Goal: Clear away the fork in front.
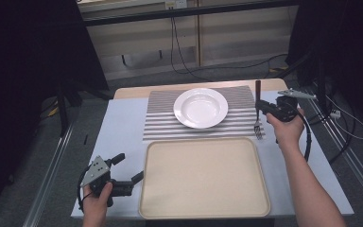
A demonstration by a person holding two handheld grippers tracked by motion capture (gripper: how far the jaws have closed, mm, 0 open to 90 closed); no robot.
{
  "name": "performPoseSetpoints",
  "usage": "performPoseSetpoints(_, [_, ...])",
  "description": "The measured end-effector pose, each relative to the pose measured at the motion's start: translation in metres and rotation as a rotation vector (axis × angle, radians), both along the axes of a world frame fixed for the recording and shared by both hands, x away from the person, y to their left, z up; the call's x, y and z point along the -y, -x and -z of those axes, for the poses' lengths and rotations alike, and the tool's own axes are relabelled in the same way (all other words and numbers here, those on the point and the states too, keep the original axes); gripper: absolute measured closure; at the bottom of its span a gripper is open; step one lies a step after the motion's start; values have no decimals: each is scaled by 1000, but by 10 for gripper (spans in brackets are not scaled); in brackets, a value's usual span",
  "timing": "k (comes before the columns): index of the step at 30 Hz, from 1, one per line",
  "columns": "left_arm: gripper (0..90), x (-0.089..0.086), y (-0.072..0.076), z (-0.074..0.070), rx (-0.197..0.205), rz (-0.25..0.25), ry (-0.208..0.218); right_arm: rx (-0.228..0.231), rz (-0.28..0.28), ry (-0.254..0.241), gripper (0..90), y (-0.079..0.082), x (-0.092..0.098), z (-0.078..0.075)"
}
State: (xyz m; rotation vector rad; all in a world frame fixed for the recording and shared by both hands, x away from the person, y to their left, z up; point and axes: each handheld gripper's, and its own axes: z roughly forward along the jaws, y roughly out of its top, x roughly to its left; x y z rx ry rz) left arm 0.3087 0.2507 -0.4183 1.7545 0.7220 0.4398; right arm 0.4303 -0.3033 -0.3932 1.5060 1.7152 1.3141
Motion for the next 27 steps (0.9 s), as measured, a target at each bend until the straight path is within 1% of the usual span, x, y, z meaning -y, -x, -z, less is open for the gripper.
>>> performPoseSetpoints(1, [26, 0, 0, 0, 1, 2, 0, 12, -2, -7, 782, 1, 0, -1])
performPoseSetpoints(2, [25, 0, 0, 0, 1, 2, 0, 12, -2, -7, 782, 1, 0, -1])
performPoseSetpoints(3, [26, 1, 0, 0, -2, 1, 0, 42, 2, -19, 782, 6, 1, -4])
performPoseSetpoints(4, [26, 1, 0, 0, -2, 1, 0, 42, 2, -19, 782, 6, 1, -4])
performPoseSetpoints(5, [26, 1, 0, 0, 0, 3, -5, 60, -2, -37, 782, 9, 2, -5])
performPoseSetpoints(6, [26, 1, 0, 0, 0, 3, -5, 60, -2, -37, 782, 9, 2, -5])
performPoseSetpoints(7, [26, 2, 0, 0, -1, 4, -4, 76, -10, -52, 782, 14, 2, -7])
performPoseSetpoints(8, [26, 2, 0, -1, -1, 4, -2, 76, -10, -52, 782, 14, 2, -7])
performPoseSetpoints(9, [26, 3, -1, -1, -1, 3, 1, 85, -10, -64, 782, 16, 1, -7])
performPoseSetpoints(11, [26, 4, -1, -2, -2, 8, -1, 112, -31, -75, 782, 23, -3, -10])
performPoseSetpoints(12, [26, 4, -1, -2, -2, 8, -1, 112, -31, -75, 782, 23, -3, -10])
performPoseSetpoints(13, [26, 7, -2, -3, 0, 11, 4, 134, -52, -78, 782, 29, -7, -13])
performPoseSetpoints(14, [26, 7, -2, -3, 0, 11, 4, 134, -52, -78, 782, 29, -7, -13])
performPoseSetpoints(15, [25, 10, -2, -4, -3, 14, 10, 149, -71, -83, 781, 34, -11, -16])
performPoseSetpoints(19, [25, 16, -4, -7, -9, 18, 10, 178, -102, -92, 781, 43, -19, -20])
performPoseSetpoints(21, [26, 19, -5, -9, -13, 22, 11, 185, -124, -110, 781, 47, -24, -21])
performPoseSetpoints(23, [26, 23, -6, -12, -12, 29, 11, 194, -144, -111, 781, 52, -30, -22])
performPoseSetpoints(24, [25, 25, -7, -14, -8, 37, 7, 197, -154, -122, 781, 54, -32, -22])
performPoseSetpoints(25, [25, 28, -8, -15, -10, 37, 14, 202, -159, -127, 781, 56, -34, -23])
performPoseSetpoints(26, [25, 30, -9, -17, -10, 45, 8, 206, -168, -123, 781, 58, -37, -23])
performPoseSetpoints(27, [25, 33, -9, -18, -12, 48, 8, 209, -176, -132, 781, 60, -40, -23])
